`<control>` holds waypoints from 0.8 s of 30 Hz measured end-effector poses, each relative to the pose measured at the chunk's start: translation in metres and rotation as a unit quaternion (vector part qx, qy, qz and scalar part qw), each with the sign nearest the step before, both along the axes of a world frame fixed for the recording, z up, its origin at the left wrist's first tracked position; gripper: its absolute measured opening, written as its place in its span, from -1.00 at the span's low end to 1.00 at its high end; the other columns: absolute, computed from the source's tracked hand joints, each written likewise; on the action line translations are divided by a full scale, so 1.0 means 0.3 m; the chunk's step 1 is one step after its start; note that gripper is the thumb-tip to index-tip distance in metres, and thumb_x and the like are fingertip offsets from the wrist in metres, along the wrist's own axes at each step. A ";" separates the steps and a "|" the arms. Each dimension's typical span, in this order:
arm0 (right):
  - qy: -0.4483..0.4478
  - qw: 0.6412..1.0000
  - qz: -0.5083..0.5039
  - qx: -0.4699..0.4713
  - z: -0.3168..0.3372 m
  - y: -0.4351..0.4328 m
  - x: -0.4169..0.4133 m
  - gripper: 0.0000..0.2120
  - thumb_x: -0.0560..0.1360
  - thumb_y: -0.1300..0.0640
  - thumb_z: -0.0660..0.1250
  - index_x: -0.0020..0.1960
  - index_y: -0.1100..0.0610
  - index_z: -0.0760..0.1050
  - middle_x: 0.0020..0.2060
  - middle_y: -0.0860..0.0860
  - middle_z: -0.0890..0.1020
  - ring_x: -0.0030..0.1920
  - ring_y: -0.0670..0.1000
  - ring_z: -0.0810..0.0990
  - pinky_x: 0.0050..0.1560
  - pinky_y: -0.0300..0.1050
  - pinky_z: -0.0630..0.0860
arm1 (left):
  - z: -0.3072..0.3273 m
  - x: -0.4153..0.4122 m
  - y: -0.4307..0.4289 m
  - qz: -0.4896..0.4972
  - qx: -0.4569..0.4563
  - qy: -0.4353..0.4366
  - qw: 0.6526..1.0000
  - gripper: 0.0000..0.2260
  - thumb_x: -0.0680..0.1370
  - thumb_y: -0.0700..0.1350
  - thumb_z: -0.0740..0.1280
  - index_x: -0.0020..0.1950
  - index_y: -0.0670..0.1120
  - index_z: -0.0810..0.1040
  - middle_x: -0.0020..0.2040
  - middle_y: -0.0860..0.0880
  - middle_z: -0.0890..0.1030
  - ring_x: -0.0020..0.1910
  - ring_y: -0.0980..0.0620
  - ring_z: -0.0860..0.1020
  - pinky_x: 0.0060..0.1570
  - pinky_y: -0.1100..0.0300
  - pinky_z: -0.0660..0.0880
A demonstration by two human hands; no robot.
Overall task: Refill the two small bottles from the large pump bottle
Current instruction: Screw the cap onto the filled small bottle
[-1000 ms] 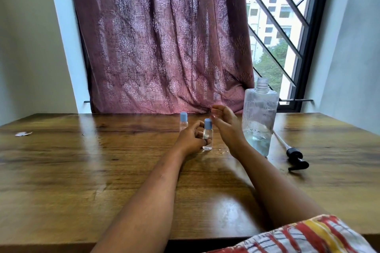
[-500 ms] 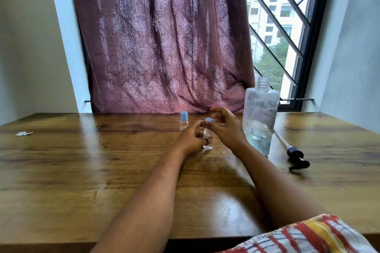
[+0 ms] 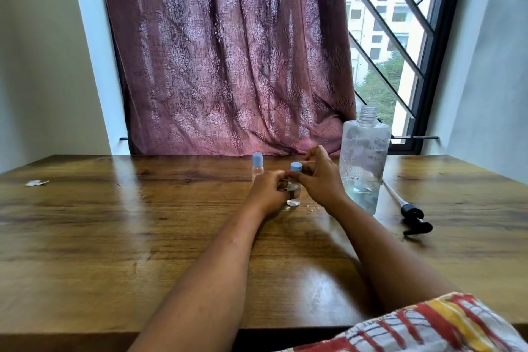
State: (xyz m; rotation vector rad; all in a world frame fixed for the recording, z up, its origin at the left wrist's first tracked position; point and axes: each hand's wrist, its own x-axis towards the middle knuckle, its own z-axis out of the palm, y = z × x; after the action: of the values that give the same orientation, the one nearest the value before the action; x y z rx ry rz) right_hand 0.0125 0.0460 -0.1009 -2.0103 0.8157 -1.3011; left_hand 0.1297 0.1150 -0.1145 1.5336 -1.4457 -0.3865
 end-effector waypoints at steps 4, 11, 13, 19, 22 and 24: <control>-0.012 0.999 -0.031 -0.001 0.005 0.014 0.010 -0.59 0.32 0.25 0.51 -0.10 0.10 0.27 -0.20 0.11 0.64 -0.15 0.09 0.64 -0.10 0.07 0.56 | 0.003 -0.012 -0.008 0.025 -0.014 -0.048 0.998 -0.69 0.39 -0.18 0.48 0.12 -0.12 0.59 -0.02 -0.10 0.68 -0.01 -0.04 0.64 0.09 0.03 0.55; -0.020 0.998 -0.052 -0.008 -0.001 0.043 0.022 -0.62 0.35 0.23 0.50 -0.13 0.08 0.27 -0.26 0.04 0.56 -0.21 0.04 0.59 -0.16 -0.02 0.55 | -0.001 -0.024 -0.009 0.054 -0.010 -0.077 0.996 -0.72 0.37 -0.15 0.47 0.06 -0.10 0.61 -0.08 -0.07 0.69 -0.06 0.00 0.64 0.08 -0.02 0.54; -0.024 0.999 -0.033 0.003 -0.003 0.047 0.014 -0.65 0.37 0.21 0.49 -0.08 0.08 0.30 -0.24 0.02 0.59 -0.21 0.01 0.59 -0.16 -0.04 0.54 | -0.007 -0.021 -0.005 0.059 -0.012 -0.056 0.997 -0.70 0.34 -0.14 0.50 0.06 -0.08 0.62 -0.08 -0.04 0.70 -0.08 0.04 0.65 0.06 0.01 0.57; 0.060 0.997 0.015 0.049 -0.024 0.044 -0.005 -0.55 0.30 0.05 0.55 0.11 0.07 0.47 -0.08 0.00 0.63 -0.13 -0.07 0.62 -0.07 -0.10 0.61 | -0.013 0.002 0.001 0.094 -0.029 -0.069 0.993 -0.73 0.32 -0.10 0.51 0.00 -0.04 0.64 -0.07 -0.02 0.70 -0.09 0.05 0.64 -0.04 0.16 0.55; 0.067 0.996 0.002 0.051 -0.021 0.035 0.005 -0.60 0.32 0.05 0.54 0.10 0.11 0.54 -0.04 0.02 0.62 -0.11 -0.03 0.63 -0.04 -0.11 0.58 | -0.006 0.007 0.000 0.092 -0.021 -0.080 0.992 -0.62 0.26 -0.05 0.55 0.05 -0.01 0.61 -0.05 0.01 0.69 -0.08 0.05 0.63 -0.02 0.15 0.55; 0.055 0.997 -0.014 0.055 -0.018 0.016 0.010 -0.60 0.33 0.11 0.52 0.13 0.15 0.54 0.00 0.05 0.63 -0.06 0.00 0.62 -0.03 -0.12 0.55 | 0.003 0.020 -0.005 0.089 -0.024 -0.074 0.993 -0.55 0.23 -0.02 0.58 0.09 0.03 0.59 0.00 0.06 0.68 -0.11 0.06 0.60 -0.03 0.14 0.55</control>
State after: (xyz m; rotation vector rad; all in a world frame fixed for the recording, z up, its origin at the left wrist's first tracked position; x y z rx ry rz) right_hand 0.0155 0.0509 -0.1063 -2.0042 0.9497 -1.1435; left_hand 0.1359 0.1136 -0.1137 1.6664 -1.4064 -0.1324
